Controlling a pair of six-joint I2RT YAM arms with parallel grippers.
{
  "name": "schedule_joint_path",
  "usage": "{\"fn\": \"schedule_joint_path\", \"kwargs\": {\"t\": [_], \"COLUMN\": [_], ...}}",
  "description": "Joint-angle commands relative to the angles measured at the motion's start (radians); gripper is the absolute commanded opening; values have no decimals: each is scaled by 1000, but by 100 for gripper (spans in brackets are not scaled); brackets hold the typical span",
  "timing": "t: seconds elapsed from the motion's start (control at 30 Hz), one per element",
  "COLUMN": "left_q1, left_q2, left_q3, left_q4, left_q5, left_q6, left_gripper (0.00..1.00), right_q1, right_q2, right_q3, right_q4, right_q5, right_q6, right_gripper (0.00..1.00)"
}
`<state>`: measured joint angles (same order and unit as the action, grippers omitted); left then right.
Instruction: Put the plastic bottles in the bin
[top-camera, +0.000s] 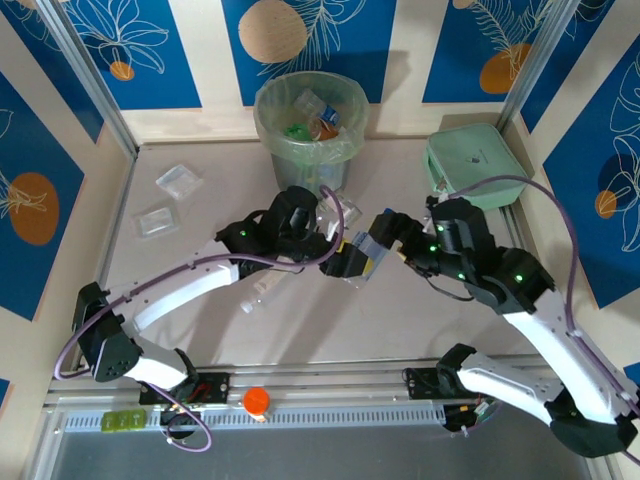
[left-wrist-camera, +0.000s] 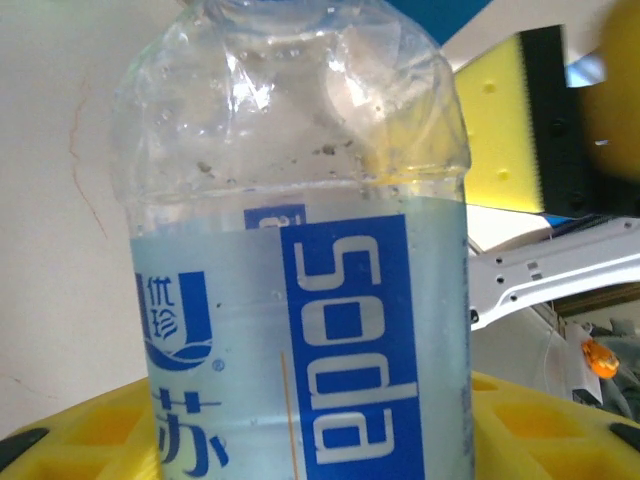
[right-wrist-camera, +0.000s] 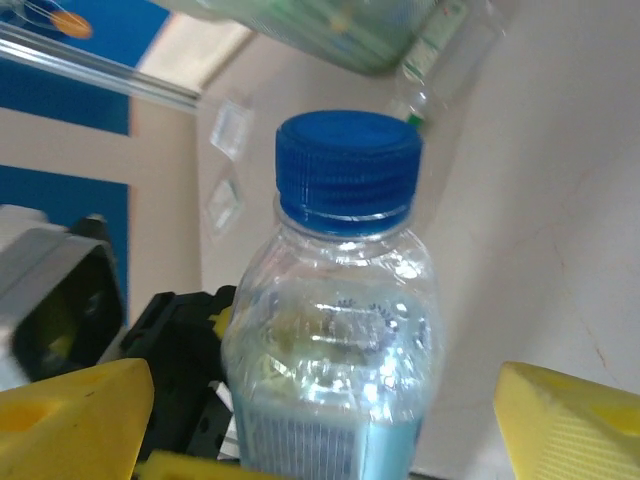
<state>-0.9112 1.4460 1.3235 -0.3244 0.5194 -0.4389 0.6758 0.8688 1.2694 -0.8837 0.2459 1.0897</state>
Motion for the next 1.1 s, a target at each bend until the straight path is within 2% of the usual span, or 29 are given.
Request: {"fn": "schedule_joint_path", "kwargs": {"t": [0.0, 0.13, 0.23, 0.33, 0.4, 0.47, 0.6, 0.67, 0.87, 1.07], "left_q1": [68, 172, 230, 305, 359, 398, 444, 463, 511, 523], "left_q2": [14, 65, 134, 237, 324, 418, 618, 694, 778, 833], "left_q3": [91, 218, 384, 572, 718, 894, 1247, 1354, 1356, 1356], "left_q4": [-67, -101, -171, -231, -276, -356, -488, -510, -425, -383], "left_q5": [-39, -53, -134, -189, -206, -271, -372, -400, -485, -507], "left_q6": [28, -4, 12, -30, -43, -17, 14, 16, 55, 77], "left_gripper": [53, 51, 51, 51, 51, 51, 51, 51, 51, 52], "right_q1": [-24, -45, -51, -63, -71, -76, -95, -102, -119, -131], "right_q2": [-59, -88, -100, -102, -98, -98, -95, -85, -55, -25], "right_q3": [52, 93, 92, 77, 69, 53, 15, 7, -24, -72], "right_q4": [-15, -49, -77, -94, -105, -106, -84, -78, -57, -38], "right_q5": [4, 29, 73, 86, 90, 95, 70, 65, 55, 47], "right_q6": [-88, -169, -218, -243, -257, -266, -272, -280, -305, -312], "right_gripper": [86, 85, 85, 84, 84, 84, 84, 84, 84, 84]}}
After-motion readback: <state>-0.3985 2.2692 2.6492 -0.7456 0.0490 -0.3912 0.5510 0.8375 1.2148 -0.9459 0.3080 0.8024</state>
